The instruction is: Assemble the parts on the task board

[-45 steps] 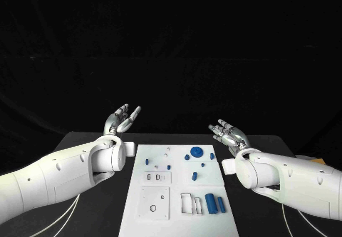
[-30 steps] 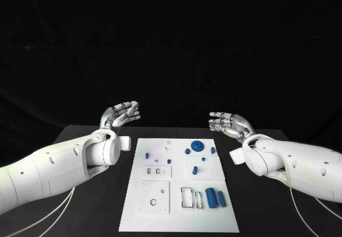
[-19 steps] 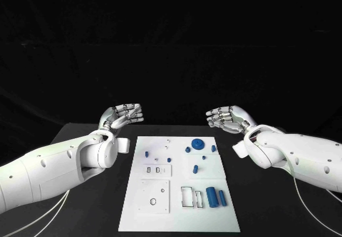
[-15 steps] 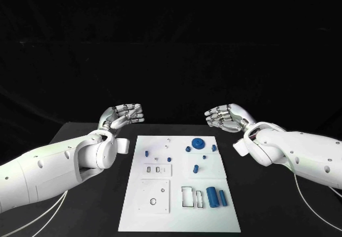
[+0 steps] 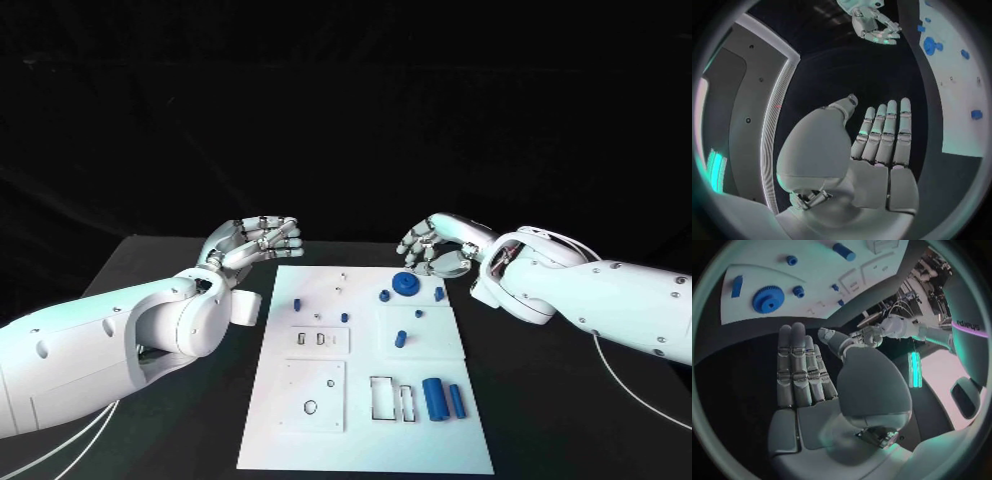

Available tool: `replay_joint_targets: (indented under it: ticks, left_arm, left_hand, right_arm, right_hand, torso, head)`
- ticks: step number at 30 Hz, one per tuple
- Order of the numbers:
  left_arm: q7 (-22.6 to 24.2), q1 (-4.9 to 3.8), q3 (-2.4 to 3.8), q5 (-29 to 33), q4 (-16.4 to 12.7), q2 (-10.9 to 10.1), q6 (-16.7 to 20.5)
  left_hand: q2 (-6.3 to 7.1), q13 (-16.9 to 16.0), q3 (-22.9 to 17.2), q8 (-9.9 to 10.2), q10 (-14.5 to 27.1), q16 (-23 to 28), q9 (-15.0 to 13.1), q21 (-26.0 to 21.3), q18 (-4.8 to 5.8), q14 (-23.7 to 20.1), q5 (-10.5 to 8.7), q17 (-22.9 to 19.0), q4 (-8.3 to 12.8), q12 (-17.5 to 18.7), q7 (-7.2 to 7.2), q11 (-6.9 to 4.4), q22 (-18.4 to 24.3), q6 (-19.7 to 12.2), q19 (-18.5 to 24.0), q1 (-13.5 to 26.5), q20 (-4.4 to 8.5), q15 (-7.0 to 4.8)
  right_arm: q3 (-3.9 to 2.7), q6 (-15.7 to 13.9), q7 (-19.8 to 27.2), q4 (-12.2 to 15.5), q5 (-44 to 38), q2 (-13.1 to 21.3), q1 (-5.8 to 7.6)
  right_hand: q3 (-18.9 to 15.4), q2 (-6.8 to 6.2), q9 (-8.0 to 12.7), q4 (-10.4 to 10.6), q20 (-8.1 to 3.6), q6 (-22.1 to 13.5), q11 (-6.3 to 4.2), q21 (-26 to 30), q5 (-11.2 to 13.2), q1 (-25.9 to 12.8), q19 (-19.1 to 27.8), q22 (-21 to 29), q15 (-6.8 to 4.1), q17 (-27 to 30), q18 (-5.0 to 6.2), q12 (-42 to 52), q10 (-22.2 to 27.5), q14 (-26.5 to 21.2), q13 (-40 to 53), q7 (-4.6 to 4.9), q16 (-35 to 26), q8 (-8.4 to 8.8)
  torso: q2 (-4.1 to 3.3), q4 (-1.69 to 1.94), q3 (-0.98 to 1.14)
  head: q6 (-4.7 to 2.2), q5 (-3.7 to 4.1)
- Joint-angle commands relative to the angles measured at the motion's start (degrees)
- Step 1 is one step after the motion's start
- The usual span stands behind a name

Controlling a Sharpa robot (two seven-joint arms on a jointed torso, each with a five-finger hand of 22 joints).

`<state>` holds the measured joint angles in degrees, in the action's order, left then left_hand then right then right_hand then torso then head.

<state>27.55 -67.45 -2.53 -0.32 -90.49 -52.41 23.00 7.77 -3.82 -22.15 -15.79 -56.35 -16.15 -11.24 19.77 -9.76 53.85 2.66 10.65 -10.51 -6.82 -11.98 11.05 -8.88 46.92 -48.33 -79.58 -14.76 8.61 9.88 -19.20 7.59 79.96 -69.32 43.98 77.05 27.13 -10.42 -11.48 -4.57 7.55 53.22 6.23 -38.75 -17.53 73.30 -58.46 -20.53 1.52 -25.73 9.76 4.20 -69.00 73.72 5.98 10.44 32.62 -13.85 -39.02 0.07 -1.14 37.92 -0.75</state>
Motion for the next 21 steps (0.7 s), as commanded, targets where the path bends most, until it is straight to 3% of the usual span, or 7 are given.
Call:
replay_joint_targets:
  ticks: [1, 5, 9, 16, 18, 21]
  left_arm:
    - [-0.64, -0.29, 0.11, -0.78, -1.26, -0.31, -1.60]
    - [-0.71, -0.65, 0.19, -0.77, -2.17, -0.54, -1.52]
    - [-0.79, -0.86, 0.22, -0.74, -2.31, -0.44, -1.49]
    - [-0.91, -0.95, 0.23, -0.61, -2.40, -0.20, -1.61]
    - [-0.80, -0.96, 0.24, -0.54, -2.54, -0.21, -1.48]
    - [-0.74, -0.96, 0.24, -0.41, -2.85, -0.29, -1.31]
  left_hand:
    - [0.57, -0.03, -0.23, -0.18, -0.36, -0.36, 0.04, 0.32, -0.74, 0.32, 0.26, 0.08, -0.20, 0.35, -2.50, 0.12, -0.07, 0.29, -0.37, 0.25, 0.04, -0.05]
    - [0.62, -0.02, -0.21, -0.17, -0.38, -0.36, 0.05, 0.33, -0.74, 0.32, 0.26, 0.08, -0.21, 0.37, -2.50, 0.12, -0.07, 0.30, -0.37, 0.31, 0.05, -0.05]
    - [0.66, -0.01, -0.20, -0.15, -0.41, -0.35, 0.06, 0.35, -0.73, 0.29, 0.26, 0.09, -0.27, 0.40, -2.50, 0.12, -0.07, 0.31, -0.38, 0.45, 0.06, -0.05]
    - [0.65, -0.01, -0.20, -0.14, -0.44, -0.35, 0.07, 0.36, -0.72, 0.26, 0.26, 0.10, -0.35, 0.43, -2.49, 0.12, -0.06, 0.33, -0.38, 0.59, 0.06, -0.04]
    - [0.65, 0.00, -0.20, -0.13, -0.45, -0.34, 0.08, 0.37, -0.72, 0.24, 0.26, 0.11, -0.39, 0.45, -2.51, 0.12, -0.06, 0.33, -0.38, 0.67, 0.07, -0.04]
    - [0.65, 0.00, -0.20, -0.12, -0.45, -0.34, 0.08, 0.37, -0.72, 0.24, 0.26, 0.11, -0.39, 0.46, -2.52, 0.13, -0.06, 0.33, -0.38, 0.68, 0.07, -0.04]
  right_arm:
    - [-0.04, 3.67, -6.12, 0.67, -12.91, -0.42, 0.40]
    - [-0.04, 5.48, -8.20, 1.27, -16.39, -1.03, 0.78]
    - [0.00, 7.04, -9.25, 1.09, -18.05, -1.79, 0.89]
    - [0.07, 8.18, -9.90, 0.45, -19.56, -2.70, 0.64]
    - [0.09, 8.25, -10.06, 0.28, -19.83, -2.93, 0.57]
    - [0.14, 8.35, -10.38, 0.04, -20.14, -3.33, 0.44]
  right_hand:
    - [0.57, -0.77, 0.13, 0.84, -0.48, -0.28, -0.43, -2.93, 1.01, -0.38, -0.41, -2.17, -0.34, -3.22, 0.61, -0.41, 0.34, 0.97, 0.29, -0.54, 4.11, 0.51]
    - [1.09, -1.61, -0.08, 1.99, -0.90, -0.22, -0.70, -6.99, 2.18, -1.23, -2.61, -5.07, -0.85, -7.50, 0.67, -0.51, 1.93, 4.15, 0.75, -1.20, 11.03, 0.37]
    - [1.31, -2.03, -0.64, 2.78, -0.99, -0.18, -0.54, -17.82, 2.50, -1.11, -8.66, -18.71, -0.79, -16.36, -1.13, -0.22, 5.07, 6.90, 1.21, -1.28, 21.53, -0.12]
    - [1.39, -2.02, -1.24, 3.29, -1.01, -0.87, -0.64, -27.67, 2.49, -0.63, -13.97, -32.13, -0.84, -27.99, -3.00, 1.64, 6.67, 9.88, 1.86, -1.45, 32.88, -0.38]
    - [1.45, -2.04, -1.34, 3.39, -1.01, -0.97, -0.60, -28.81, 2.48, -0.62, -14.57, -33.70, -0.82, -29.34, -3.23, 1.94, 7.07, 10.23, 1.90, -1.42, 34.18, -0.44]
    - [1.47, -2.06, -1.44, 3.47, -0.98, -0.92, -0.56, -27.89, 2.49, -0.62, -13.62, -32.19, -0.74, -28.29, -2.93, 2.11, 7.45, 9.87, 1.90, -1.46, 33.63, -0.54]
  torso:
    - [-1.34, 0.07, -0.13]
    - [-2.17, 0.19, -0.27]
    - [-2.87, 0.28, -0.36]
    - [-3.64, 0.43, -0.43]
    - [-3.77, 0.52, -0.45]
    - [-3.98, 0.69, -0.48]
  head:
    - [-0.16, 0.16]
    - [-0.41, 0.58]
    - [-0.54, 0.98]
    - [-0.75, 1.49]
    - [-0.79, 1.66]
    - [-0.86, 1.74]
